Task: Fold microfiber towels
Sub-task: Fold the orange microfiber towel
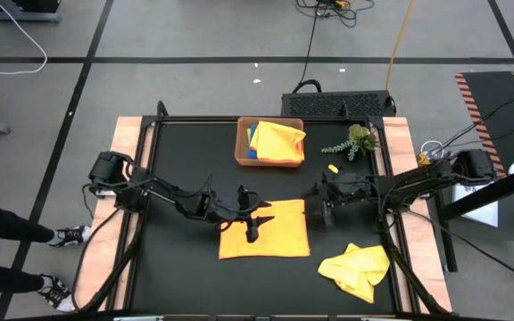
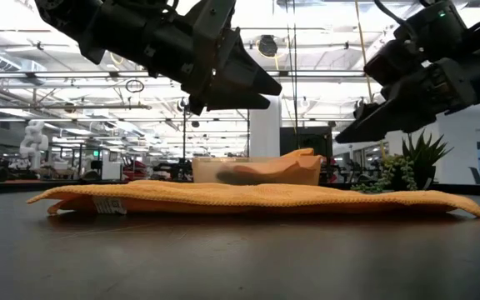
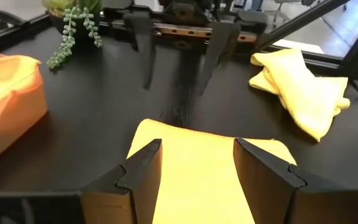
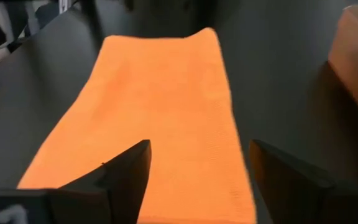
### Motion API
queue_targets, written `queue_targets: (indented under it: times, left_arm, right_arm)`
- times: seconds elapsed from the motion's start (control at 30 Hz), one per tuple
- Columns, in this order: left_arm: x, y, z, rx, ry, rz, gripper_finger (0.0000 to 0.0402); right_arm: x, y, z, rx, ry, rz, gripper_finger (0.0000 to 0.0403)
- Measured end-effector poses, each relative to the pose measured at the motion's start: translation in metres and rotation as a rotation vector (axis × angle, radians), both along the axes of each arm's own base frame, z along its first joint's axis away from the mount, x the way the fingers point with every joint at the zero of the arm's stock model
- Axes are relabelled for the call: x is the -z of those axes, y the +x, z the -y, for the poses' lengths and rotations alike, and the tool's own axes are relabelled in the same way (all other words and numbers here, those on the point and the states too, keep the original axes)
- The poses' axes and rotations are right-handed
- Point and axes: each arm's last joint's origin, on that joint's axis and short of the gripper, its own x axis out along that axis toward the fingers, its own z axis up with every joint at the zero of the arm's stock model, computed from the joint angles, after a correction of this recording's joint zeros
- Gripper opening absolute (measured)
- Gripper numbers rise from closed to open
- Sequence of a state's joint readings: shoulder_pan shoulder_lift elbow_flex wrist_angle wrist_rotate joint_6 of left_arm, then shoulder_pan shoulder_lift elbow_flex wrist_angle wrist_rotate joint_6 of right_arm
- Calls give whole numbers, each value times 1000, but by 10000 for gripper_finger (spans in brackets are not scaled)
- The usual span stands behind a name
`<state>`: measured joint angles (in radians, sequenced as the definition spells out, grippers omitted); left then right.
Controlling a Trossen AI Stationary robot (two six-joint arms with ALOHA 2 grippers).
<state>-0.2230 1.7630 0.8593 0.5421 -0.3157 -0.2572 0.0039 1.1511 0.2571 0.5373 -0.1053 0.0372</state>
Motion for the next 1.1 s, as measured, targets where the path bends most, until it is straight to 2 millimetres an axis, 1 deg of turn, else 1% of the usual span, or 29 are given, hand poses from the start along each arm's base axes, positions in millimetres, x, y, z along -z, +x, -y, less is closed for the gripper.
queue_targets:
  times: [0.1,0.2,0.5,1.0,1.1]
  left_arm:
    - [0,0,0,11,35,-4,202]
    - [0,0,-2,13,52,-6,202]
    - [2,0,-5,4,51,-27,202]
    - [2,2,-14,-14,62,-32,202]
    - [2,2,-17,8,48,-33,202]
  right_arm:
    - [-3,1,5,29,3,30,273]
    - [-4,2,8,43,3,49,273]
    - [-8,3,10,69,54,89,266]
    - [-6,2,10,96,98,54,265]
    - [-5,2,10,117,92,45,265]
